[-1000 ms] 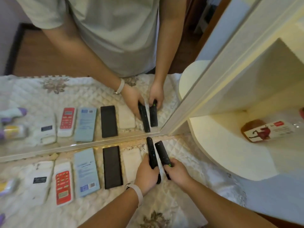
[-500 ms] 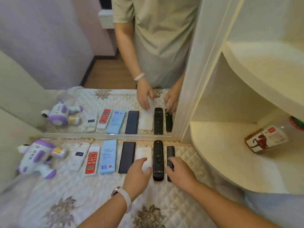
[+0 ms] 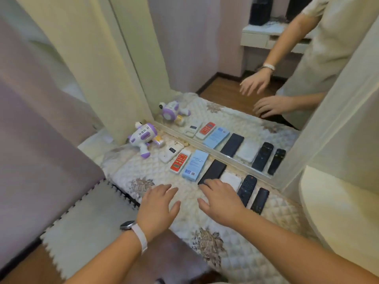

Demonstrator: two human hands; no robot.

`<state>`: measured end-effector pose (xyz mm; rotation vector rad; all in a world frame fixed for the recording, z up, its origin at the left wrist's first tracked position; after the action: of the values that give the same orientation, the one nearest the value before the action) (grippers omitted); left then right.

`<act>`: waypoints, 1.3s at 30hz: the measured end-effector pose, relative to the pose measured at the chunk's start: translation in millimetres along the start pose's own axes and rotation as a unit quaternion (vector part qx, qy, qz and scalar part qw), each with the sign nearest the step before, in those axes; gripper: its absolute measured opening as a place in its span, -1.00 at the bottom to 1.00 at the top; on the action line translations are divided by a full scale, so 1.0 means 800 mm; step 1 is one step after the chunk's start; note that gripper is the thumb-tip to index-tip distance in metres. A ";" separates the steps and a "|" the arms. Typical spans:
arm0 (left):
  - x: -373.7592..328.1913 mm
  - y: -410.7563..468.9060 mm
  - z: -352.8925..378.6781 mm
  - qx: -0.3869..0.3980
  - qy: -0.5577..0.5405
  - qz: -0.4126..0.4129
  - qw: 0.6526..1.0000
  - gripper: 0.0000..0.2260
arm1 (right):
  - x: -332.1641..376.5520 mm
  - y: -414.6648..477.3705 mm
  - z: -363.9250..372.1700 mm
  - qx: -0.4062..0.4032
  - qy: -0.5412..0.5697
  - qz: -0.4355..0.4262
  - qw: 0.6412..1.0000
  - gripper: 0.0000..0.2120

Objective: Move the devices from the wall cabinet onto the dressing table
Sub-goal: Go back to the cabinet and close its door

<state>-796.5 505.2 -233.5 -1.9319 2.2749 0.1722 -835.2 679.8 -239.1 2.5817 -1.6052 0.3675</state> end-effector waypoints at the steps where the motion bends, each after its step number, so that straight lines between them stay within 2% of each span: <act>1: 0.010 -0.015 -0.007 -0.009 0.013 -0.008 1.000 -0.57 | 0.023 0.004 -0.005 -0.006 -0.012 -0.027 1.000 -0.49; 9: 0.102 -0.136 -0.090 -0.117 -0.001 -0.122 0.986 -0.62 | 0.198 0.006 -0.030 -0.065 -0.035 -0.175 0.982 -0.59; 13: 0.167 -0.220 -0.126 -0.138 0.012 -0.172 0.975 -0.54 | 0.304 0.000 -0.025 -0.060 -0.039 -0.231 0.970 -0.57; 17: 0.238 -0.317 -0.161 -0.169 0.044 -0.196 0.965 -0.57 | 0.418 -0.014 -0.029 -0.086 -0.029 -0.264 0.960 -0.57; 21: 0.315 -0.424 -0.185 -0.195 0.009 -0.258 0.946 -0.51 | 0.544 -0.032 -0.021 -0.087 -0.032 -0.318 0.943 -0.57; 30: 0.428 -0.675 -0.220 -0.243 0.071 -0.383 0.888 -0.57 | 0.824 -0.102 0.008 -0.102 -0.044 -0.479 0.871 -0.58; 39: 0.459 -0.849 -0.259 -0.280 0.125 -0.499 0.811 -0.59 | 1.002 -0.173 0.040 -0.096 -0.022 -0.615 0.782 -0.55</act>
<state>-192.9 0.3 -92.3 -3.3221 1.0269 0.5013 -368.0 36.1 -66.4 2.7777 0.2709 0.0011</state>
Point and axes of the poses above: each hand's wrist, its own y-axis towards the middle knuckle, its own z-axis out of the palm, x = y × z, the point moved 7 cm from there along y, towards the middle knuckle, and after that the axes turned 5 degrees about z, right-handed, at the moved point
